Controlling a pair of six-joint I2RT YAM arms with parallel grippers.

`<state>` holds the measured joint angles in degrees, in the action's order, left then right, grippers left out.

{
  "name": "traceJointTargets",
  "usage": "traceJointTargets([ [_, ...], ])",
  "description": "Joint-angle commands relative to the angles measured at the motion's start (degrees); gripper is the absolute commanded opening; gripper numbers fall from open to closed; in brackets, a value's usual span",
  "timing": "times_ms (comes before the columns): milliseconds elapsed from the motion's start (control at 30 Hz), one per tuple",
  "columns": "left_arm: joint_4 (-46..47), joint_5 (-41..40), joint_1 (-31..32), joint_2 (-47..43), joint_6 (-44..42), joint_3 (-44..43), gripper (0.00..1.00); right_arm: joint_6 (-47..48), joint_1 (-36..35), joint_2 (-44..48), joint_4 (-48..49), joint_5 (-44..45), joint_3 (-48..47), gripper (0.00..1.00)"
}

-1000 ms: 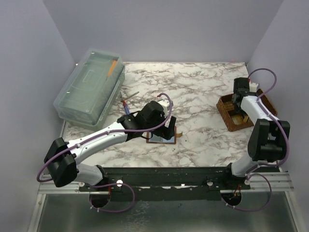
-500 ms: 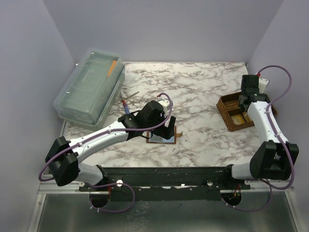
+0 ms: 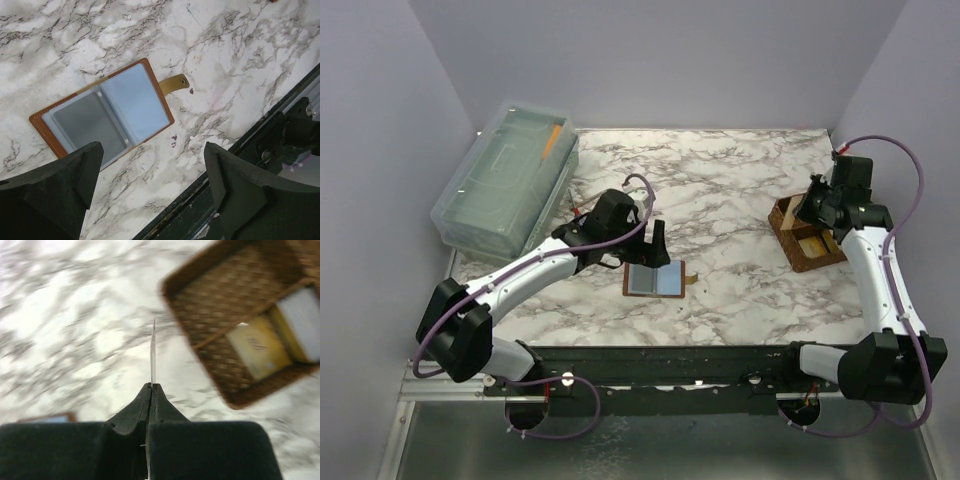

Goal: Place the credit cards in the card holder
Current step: Pick up the credit card from the storage box.

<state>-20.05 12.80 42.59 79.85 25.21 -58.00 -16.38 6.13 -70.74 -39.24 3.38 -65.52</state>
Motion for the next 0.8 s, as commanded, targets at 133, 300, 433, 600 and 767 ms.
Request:
traceJointTargets([
  [133, 8.2, 15.4, -7.9, 1.3, 4.6, 2.5, 0.88, -11.3, -1.7, 3.9, 23.8, -48.3, 13.8, 0.0],
  [300, 14.8, 23.6, -11.4, 1.0, 13.7, 2.8, 0.87, -23.7, -15.7, 4.7, 47.3, -47.5, 25.7, 0.0],
  [433, 22.2, 26.8, -13.0, 0.3, 23.3, 4.8, 0.86, -32.4, -22.5, 3.0, 65.7, -45.3, 34.1, 0.0],
  [600, 29.1, 27.6, -15.2, -0.7, 32.6, 8.6, 0.83, -39.2, -25.8, -0.2, 81.6, -45.5, 39.1, 0.0],
  [767, 35.9, 29.5, -15.3, 0.8, 37.1, 11.3, 0.76, -42.4, -27.6, -1.7, 89.9, -43.2, 41.8, 0.0],
])
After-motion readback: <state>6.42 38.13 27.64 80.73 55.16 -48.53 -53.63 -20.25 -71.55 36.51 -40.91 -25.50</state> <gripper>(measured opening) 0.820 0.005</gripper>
